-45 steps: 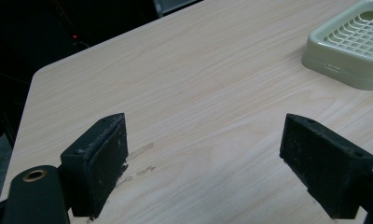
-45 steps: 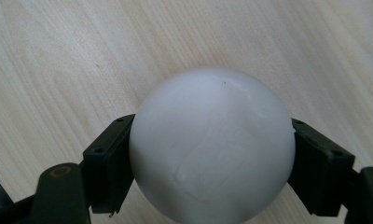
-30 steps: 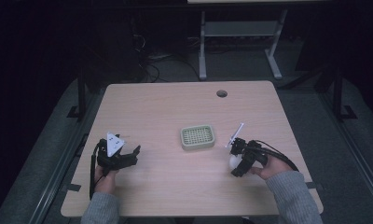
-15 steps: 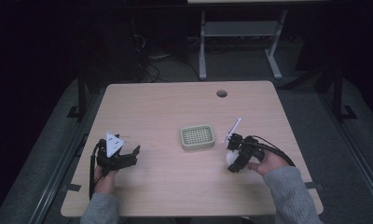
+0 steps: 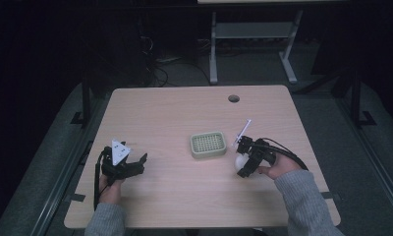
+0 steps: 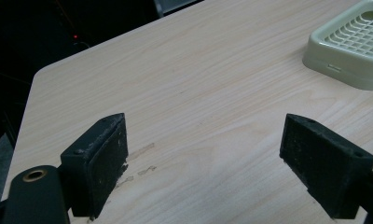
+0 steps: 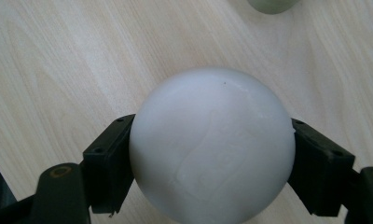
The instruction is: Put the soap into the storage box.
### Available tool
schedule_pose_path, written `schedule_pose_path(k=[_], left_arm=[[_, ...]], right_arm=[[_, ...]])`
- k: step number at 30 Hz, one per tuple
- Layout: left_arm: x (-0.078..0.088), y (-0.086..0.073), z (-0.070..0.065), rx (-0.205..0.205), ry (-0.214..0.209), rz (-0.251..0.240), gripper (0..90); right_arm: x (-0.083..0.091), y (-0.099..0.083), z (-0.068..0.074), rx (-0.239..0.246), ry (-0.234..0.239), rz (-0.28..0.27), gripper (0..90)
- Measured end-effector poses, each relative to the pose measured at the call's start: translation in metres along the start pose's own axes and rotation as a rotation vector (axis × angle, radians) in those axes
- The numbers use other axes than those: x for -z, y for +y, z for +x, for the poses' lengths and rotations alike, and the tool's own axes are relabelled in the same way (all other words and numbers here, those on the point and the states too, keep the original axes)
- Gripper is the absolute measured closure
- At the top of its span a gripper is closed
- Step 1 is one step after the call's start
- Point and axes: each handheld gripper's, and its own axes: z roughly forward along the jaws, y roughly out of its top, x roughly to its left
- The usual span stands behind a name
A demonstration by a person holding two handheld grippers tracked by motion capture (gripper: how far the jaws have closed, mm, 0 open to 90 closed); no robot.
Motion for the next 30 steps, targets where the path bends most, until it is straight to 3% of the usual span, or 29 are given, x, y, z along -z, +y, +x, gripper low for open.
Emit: schedule_pose_path(k=[30], left_arm=[[0.001, 0.0, 0.002, 0.005, 0.004, -0.001, 14.9]], right_arm=[[0.016, 0.036, -0.007, 0.034, 0.01, -0.005, 23.2]])
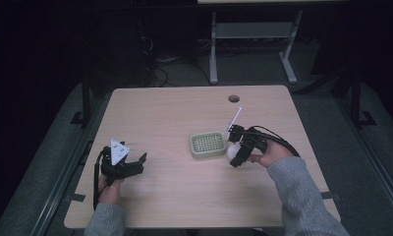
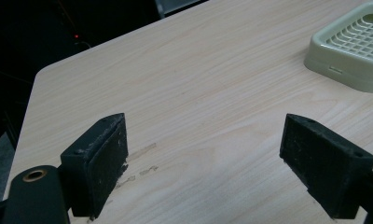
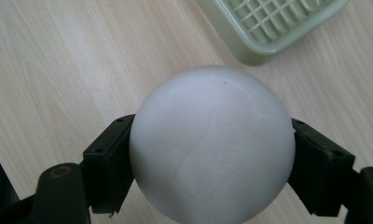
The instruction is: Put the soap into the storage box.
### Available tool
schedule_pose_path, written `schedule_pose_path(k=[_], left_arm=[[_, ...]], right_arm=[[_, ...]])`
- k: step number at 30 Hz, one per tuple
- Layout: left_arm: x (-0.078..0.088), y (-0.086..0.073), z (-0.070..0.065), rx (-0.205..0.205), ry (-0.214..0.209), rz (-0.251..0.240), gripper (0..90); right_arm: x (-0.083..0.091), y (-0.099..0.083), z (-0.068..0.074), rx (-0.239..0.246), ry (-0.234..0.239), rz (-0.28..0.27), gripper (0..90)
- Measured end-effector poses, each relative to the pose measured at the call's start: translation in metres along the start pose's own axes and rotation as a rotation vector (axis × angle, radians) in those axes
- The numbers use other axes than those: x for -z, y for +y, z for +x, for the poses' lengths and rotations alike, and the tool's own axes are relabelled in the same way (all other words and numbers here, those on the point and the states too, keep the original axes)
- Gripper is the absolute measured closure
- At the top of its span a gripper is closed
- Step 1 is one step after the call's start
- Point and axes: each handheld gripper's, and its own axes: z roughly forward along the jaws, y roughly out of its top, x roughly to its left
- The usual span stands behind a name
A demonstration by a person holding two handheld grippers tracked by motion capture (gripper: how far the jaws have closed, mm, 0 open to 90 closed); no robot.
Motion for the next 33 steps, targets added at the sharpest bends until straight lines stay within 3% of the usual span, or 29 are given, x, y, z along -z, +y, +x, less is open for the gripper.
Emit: schedule_pose_path(k=[21, 33], left_arm=[[0.0, 0.0, 0.0, -0.002, -0.003, 0.001, 14.8], [0.0, 0.0, 0.0, -0.001, -0.004, -0.002, 14.8]], right_arm=[[0.004, 0.026, -0.008, 0.017, 0.011, -0.011, 23.2], [0.003, 0.038, -0.011, 0.027, 0.006, 0.009, 23.2]])
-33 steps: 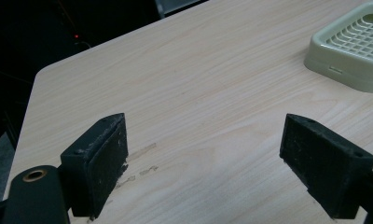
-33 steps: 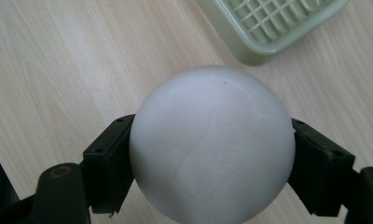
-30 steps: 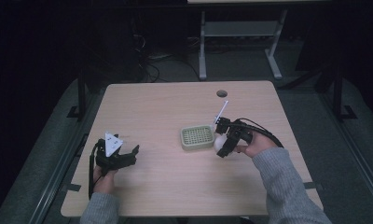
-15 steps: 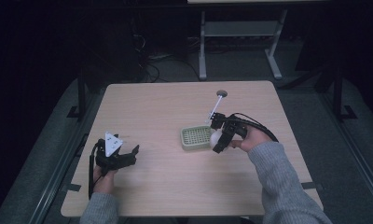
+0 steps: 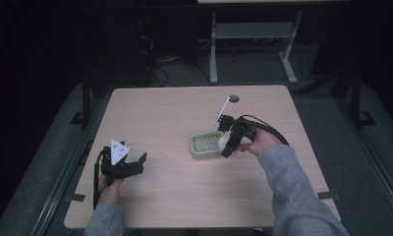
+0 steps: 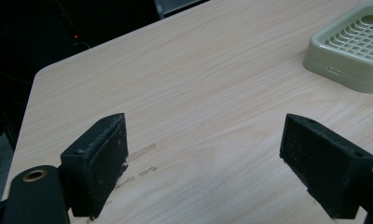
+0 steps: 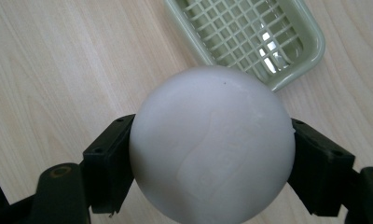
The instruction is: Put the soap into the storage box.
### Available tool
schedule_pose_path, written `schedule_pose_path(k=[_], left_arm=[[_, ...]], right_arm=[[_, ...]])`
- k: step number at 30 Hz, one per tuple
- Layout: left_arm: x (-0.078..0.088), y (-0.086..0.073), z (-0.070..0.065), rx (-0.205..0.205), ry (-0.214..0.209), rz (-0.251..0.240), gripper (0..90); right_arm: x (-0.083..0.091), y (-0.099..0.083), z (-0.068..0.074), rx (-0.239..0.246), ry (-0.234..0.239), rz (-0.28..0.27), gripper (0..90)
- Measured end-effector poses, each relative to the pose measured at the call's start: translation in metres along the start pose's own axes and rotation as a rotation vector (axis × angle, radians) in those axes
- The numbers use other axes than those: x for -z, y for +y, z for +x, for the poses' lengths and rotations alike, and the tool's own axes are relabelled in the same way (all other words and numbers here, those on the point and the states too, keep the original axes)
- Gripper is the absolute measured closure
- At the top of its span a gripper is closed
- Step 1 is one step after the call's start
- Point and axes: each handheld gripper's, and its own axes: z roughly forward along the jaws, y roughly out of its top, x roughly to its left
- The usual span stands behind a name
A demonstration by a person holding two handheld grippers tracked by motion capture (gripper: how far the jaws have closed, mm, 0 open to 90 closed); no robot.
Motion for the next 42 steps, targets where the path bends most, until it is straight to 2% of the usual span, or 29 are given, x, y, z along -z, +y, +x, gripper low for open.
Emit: schedule_pose_path(k=[11, 21, 26, 30, 42], left_arm=[[0.0, 0.0, 0.0, 0.001, 0.0, -0.001, 14.8], [0.0, 0.0, 0.0, 0.002, -0.001, -0.001, 14.9], [0.0, 0.0, 0.0, -0.002, -0.001, -0.003, 14.9], [0.0, 0.0, 0.0, 0.001, -0.003, 0.001, 14.8], [0.0, 0.0, 0.001, 0.003, 0.003, -0.005, 14.8]], right_arm=[[-0.008, 0.012, -0.006, -0.002, 0.016, 0.004, 23.2], [-0.009, 0.029, -0.011, 0.005, 0.007, 0.014, 23.2], [-0.011, 0.033, -0.012, 0.004, 0.014, 0.005, 23.2], [-0.014, 0.037, -0.012, 0.009, 0.008, 0.029, 23.2], [-0.018, 0.048, -0.017, 0.009, 0.015, 0.031, 23.2]])
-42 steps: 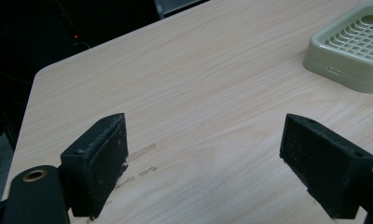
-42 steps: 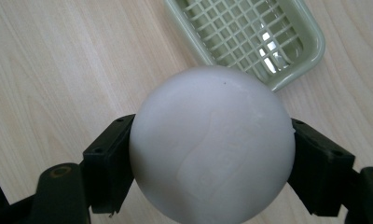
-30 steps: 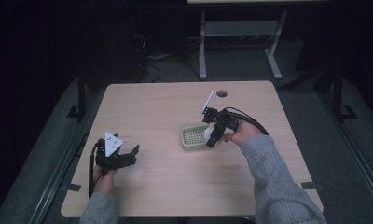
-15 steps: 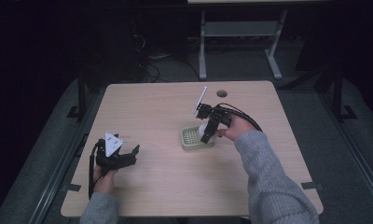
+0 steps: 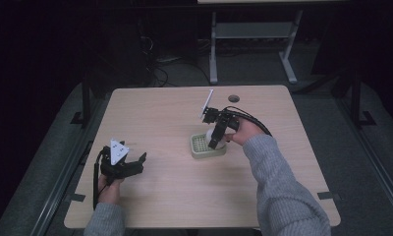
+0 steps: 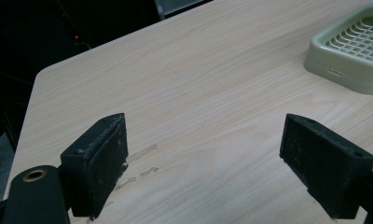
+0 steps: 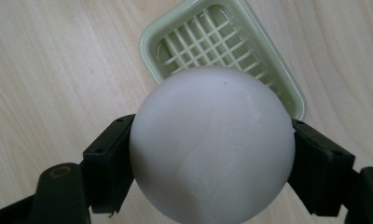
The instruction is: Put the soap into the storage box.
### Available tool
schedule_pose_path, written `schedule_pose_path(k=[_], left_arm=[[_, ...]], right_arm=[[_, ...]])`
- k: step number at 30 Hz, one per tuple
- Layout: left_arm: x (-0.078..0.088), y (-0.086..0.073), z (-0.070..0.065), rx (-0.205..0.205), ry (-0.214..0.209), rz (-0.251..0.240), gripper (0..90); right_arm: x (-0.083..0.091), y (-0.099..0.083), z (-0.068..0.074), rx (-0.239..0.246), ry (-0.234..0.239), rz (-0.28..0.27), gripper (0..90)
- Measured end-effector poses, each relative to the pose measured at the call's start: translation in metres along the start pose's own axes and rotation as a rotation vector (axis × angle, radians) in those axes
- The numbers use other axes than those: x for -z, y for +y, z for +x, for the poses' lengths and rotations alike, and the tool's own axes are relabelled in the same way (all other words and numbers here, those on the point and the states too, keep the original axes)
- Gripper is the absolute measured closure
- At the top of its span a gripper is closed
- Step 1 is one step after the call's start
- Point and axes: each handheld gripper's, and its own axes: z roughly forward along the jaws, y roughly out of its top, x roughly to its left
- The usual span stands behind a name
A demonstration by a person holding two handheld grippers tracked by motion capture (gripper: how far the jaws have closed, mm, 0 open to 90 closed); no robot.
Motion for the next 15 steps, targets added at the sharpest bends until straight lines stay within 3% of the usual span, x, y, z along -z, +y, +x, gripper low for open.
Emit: schedule_pose_path(k=[15], left_arm=[[0.0002, -0.0001, 0.0008, -0.002, 0.0, 0.002, 14.8]], right_arm=[[-0.0083, 0.0063, -0.004, -0.005, -0.007, 0.005, 23.2]])
